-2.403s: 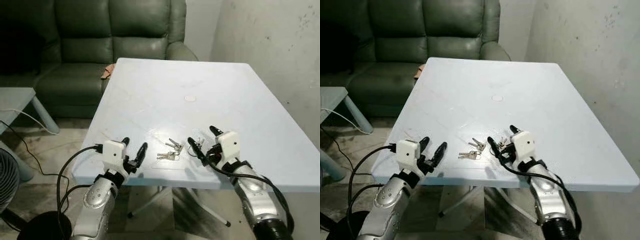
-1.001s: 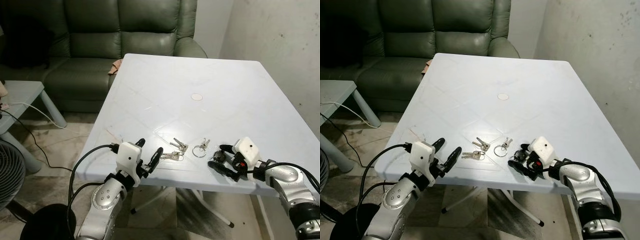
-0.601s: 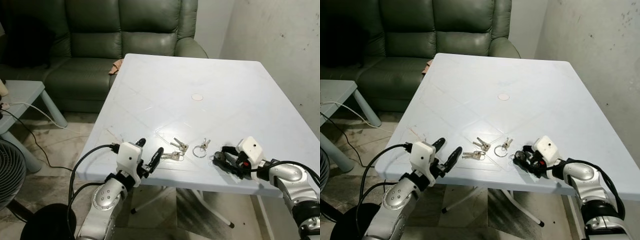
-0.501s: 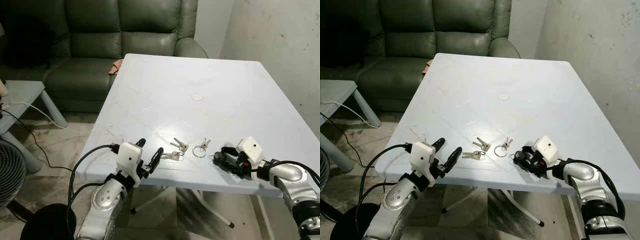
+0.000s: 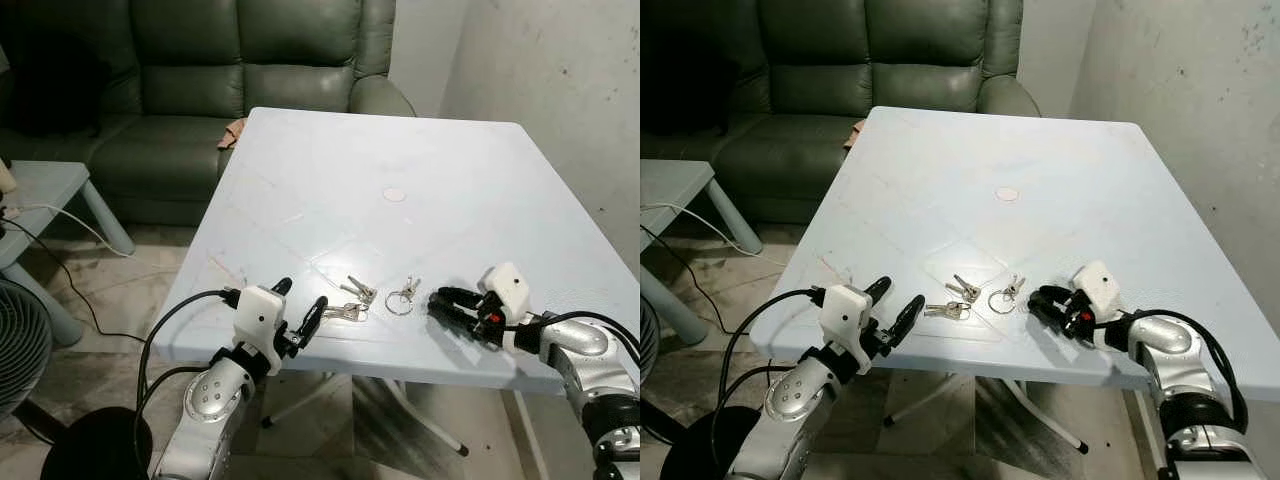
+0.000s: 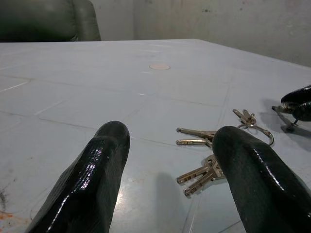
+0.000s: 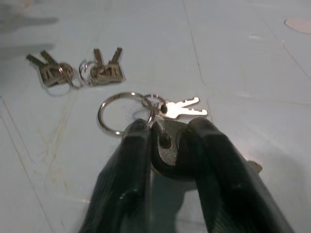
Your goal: Hang keys on a hook
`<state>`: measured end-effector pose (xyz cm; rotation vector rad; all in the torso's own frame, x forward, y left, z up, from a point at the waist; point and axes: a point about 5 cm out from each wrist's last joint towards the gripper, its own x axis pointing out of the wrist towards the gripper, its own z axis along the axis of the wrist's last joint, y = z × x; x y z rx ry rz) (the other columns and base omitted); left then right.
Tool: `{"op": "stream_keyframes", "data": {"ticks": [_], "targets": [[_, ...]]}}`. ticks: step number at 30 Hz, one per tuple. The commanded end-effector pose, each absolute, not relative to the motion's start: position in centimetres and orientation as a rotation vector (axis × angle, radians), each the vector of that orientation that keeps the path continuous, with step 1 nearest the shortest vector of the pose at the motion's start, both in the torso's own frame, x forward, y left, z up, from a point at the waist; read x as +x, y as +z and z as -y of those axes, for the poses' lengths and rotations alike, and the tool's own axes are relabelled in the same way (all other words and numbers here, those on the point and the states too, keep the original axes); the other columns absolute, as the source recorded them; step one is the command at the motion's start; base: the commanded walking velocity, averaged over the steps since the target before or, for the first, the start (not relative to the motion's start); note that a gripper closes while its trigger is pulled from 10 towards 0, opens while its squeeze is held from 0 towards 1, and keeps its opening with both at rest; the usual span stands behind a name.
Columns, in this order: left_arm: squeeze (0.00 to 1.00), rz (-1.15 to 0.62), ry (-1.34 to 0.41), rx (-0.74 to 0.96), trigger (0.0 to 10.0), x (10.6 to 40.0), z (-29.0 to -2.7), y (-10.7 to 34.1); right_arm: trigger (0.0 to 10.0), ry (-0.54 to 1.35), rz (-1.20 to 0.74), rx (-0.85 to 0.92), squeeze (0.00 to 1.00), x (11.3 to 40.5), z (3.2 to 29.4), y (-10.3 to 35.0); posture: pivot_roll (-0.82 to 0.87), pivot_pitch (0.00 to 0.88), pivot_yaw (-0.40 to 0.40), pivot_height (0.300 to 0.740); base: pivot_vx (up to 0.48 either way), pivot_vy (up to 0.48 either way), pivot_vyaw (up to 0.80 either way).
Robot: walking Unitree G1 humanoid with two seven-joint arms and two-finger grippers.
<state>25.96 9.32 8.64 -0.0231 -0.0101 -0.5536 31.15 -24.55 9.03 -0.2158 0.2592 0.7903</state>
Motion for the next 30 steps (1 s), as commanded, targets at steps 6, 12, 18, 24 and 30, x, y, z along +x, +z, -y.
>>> {"op": "stream_keyframes", "data": {"ticks": [6,12,18,24,30], "targets": [[0.00,0.011,-0.549,-0.013,10.0,26.0,-9.3,8.8,10.0,0.806,-0.299,-0.247,0.00,31.2,24.6,8.9,-0.10,0.000,-0.015,0.724,0.000,0.000,0.00],[0.00,0.011,-0.542,-0.010,10.0,26.1,-9.5,8.8,10.0,0.799,-0.310,-0.254,0.00,31.1,24.6,8.7,-0.10,0.000,-0.015,0.724,0.000,0.000,0.00],[0.00,0.013,-0.532,-0.007,10.0,26.2,-9.6,8.9,10.0,0.793,-0.336,-0.264,1.00,31.1,24.6,8.4,-0.10,0.000,-0.015,0.724,0.000,0.000,0.00],[0.00,0.015,-0.523,-0.007,10.0,26.2,-9.8,9.0,10.0,0.778,-0.300,-0.256,1.00,31.4,24.4,8.8,-0.10,0.000,-0.017,0.724,0.000,0.000,0.00],[0.00,0.017,-0.516,-0.005,10.0,26.3,-9.9,9.0,6.8,0.784,-0.290,-0.221,0.00,31.5,24.2,8.9,-0.09,0.000,-0.016,0.724,0.000,0.000,0.00]]}}
